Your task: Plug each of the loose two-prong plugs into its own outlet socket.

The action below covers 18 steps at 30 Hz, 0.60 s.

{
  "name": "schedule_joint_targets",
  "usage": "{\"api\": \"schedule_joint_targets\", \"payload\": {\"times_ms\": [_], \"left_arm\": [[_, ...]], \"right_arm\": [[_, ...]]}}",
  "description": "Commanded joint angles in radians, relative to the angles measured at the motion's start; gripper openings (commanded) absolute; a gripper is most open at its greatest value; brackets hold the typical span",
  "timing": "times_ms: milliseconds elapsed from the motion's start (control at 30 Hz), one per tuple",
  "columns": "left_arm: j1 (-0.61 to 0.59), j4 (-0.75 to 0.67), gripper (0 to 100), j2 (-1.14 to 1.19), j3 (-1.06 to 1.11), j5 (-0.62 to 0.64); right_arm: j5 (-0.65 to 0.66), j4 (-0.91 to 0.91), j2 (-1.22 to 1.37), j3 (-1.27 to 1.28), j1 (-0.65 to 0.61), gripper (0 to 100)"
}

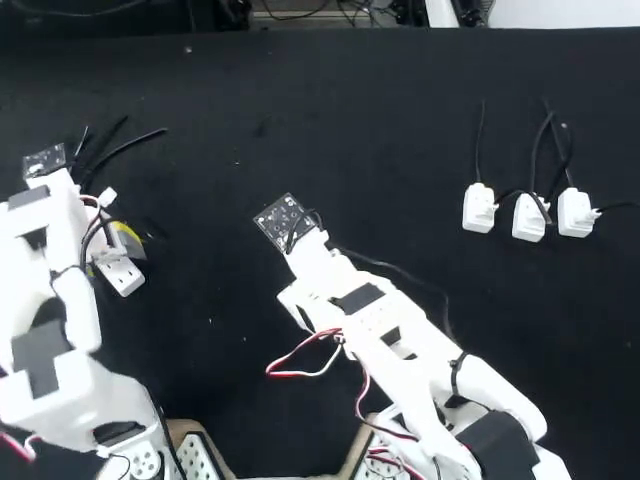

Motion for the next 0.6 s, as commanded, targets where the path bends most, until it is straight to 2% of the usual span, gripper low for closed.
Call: {"api": "schedule_joint_targets", "payload": {"times_ms": [0, 200, 367, 400, 467, 567], "left_arm": [[0.005, 0.0, 30, 0.08, -0.094, 0.014], [0.05, 0.04, 27, 0.087, -0.091, 0.006], [0.143, 0.143, 4, 0.077, -0.15, 0.006], [0.163, 0.164, 2, 0.074, -0.166, 0.008], [0.209, 0.204, 7, 0.055, -0.203, 0.011], [0.297, 0.273, 7, 0.011, -0.266, 0.006]], "right_arm": [[0.011, -0.017, -0.036, -0.002, -0.011, 26.9], [0.011, -0.017, -0.042, -0.004, -0.003, 26.9], [0.002, -0.015, -0.044, -0.042, 0.135, 26.9], [-0.002, -0.015, -0.044, -0.051, 0.173, 26.9], [-0.052, -0.021, -0.044, -0.062, 0.247, 26.9], [-0.161, -0.023, -0.044, -0.077, 0.341, 26.9]]}}
